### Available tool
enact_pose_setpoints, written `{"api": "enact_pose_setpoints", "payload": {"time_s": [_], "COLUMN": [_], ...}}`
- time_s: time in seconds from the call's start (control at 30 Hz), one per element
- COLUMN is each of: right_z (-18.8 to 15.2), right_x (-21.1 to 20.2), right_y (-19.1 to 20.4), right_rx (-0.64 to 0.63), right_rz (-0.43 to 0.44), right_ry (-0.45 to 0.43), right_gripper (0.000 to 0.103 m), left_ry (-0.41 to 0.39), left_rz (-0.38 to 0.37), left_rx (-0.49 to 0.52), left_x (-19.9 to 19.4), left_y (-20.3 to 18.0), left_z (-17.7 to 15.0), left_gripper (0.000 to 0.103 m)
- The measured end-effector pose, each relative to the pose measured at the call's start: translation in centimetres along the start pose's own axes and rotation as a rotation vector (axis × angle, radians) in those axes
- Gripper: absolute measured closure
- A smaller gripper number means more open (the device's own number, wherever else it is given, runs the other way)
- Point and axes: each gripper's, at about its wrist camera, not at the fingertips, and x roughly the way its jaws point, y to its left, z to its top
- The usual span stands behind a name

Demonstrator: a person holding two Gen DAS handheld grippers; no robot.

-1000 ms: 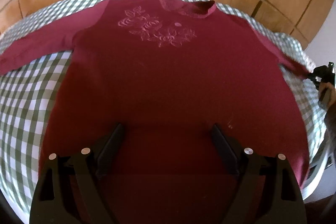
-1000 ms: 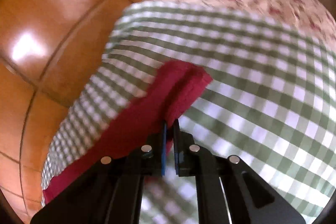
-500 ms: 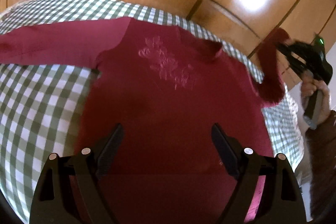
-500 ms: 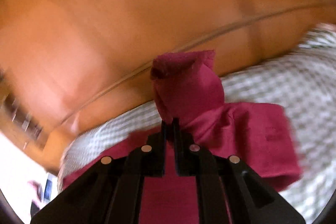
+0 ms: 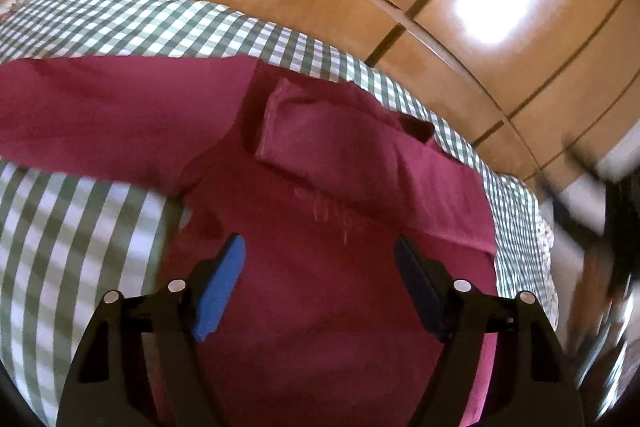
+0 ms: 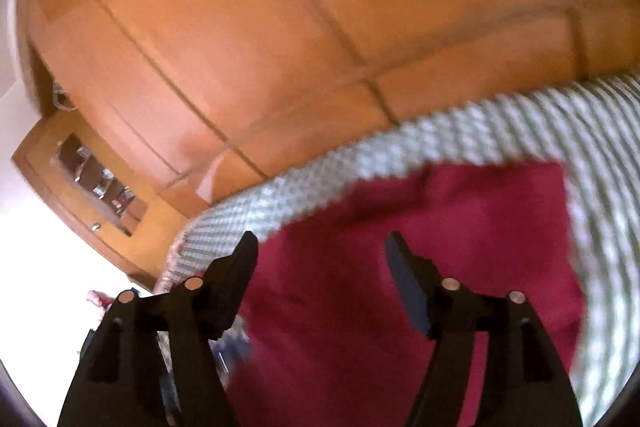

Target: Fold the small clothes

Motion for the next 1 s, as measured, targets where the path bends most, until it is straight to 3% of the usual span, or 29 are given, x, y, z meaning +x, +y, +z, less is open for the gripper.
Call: {"api": "enact_pose_setpoints", "payload": {"time_s": [0.2,0.3,0.37,0.4,0.53,0.6,0.63,0.67,0.7,0.73,0.77,0.83,1.0], "right_z": [-8.7,-11.0,-11.5,-11.2,-7.5,-5.7,-4.0,-2.6,-1.7,-0.4,0.6,2.0,1.7], "right_x": [-6.2,-8.6,-9.4,-9.6,-7.6,-5.9,-4.2,-2.7,-1.7,0.4,1.9,5.0,9.8], "right_y": [-9.4,-12.3,-13.4,-13.5,-11.3,-10.1,-9.4,-8.7,-8.2,-7.7,-7.4,-7.4,-10.6], "right_rx": [0.183,0.279,0.310,0.313,0.209,0.152,0.114,0.088,0.072,0.050,0.033,0.003,-0.023], "right_rz": [-0.191,-0.229,-0.256,-0.252,-0.231,-0.227,-0.235,-0.238,-0.233,-0.241,-0.265,-0.329,-0.430], "right_ry": [0.063,0.054,0.041,0.036,0.014,0.008,0.002,-0.001,0.006,0.023,0.031,0.053,0.133], "right_gripper": [0.032,0.032,0.032,0.032,0.032,0.032,0.032,0.032,0.032,0.033,0.033,0.033,0.036], "left_ry": [0.043,0.090,0.117,0.115,-0.005,-0.006,0.019,0.050,0.068,0.074,0.048,-0.015,-0.092], "left_rz": [0.057,0.067,0.092,0.094,0.080,0.113,0.185,0.252,0.285,0.312,0.357,0.419,0.391], "left_rx": [-0.034,-0.054,-0.030,-0.015,0.068,0.087,0.099,0.112,0.119,0.124,0.134,0.151,0.270], "left_x": [4.4,7.0,8.6,8.8,6.7,6.7,7.1,7.6,8.0,8.0,7.4,6.2,5.7], "left_y": [0.9,1.2,0.8,0.4,-1.9,-2.3,-2.3,-2.3,-2.2,-2.1,-2.0,-2.2,-5.1], "left_z": [3.5,5.1,6.0,6.2,7.2,7.4,7.2,6.9,6.7,6.3,5.7,5.0,4.2], "left_gripper": [0.028,0.048,0.088,0.093,0.093,0.093,0.091,0.081,0.076,0.065,0.057,0.057,0.057]}}
